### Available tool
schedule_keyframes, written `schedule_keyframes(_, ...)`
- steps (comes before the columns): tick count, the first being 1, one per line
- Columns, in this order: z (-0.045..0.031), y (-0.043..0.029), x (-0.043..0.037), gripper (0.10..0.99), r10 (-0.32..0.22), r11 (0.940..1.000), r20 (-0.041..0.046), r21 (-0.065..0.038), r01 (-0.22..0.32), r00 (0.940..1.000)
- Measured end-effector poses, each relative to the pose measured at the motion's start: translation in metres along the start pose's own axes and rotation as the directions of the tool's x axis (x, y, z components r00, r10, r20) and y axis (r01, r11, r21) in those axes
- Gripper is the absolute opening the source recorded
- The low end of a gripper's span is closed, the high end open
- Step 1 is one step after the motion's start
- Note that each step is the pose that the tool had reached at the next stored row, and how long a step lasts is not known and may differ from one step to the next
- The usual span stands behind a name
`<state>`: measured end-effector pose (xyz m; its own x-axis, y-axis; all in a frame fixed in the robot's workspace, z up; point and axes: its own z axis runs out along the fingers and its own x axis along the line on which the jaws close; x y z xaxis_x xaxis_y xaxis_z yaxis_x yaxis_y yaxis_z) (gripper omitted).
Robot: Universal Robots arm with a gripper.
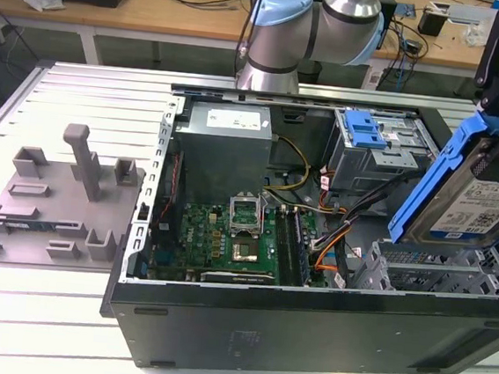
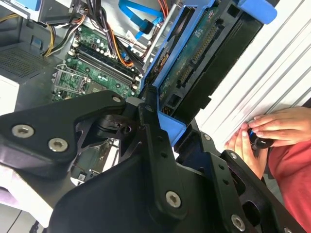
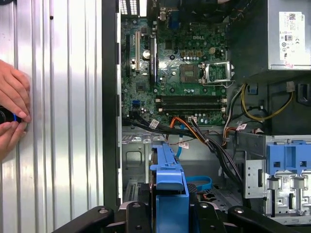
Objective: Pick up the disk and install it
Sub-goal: 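Insert the disk into the insertion slot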
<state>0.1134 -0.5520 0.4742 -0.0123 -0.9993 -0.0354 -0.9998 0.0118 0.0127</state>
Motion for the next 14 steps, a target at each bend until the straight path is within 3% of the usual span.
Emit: schedule_keyframes(14, 0.0051, 0.0000, -0.0017, 0.365, -0.001, 1.0000, 0.0000, 0.000, 0.001, 1.0000)
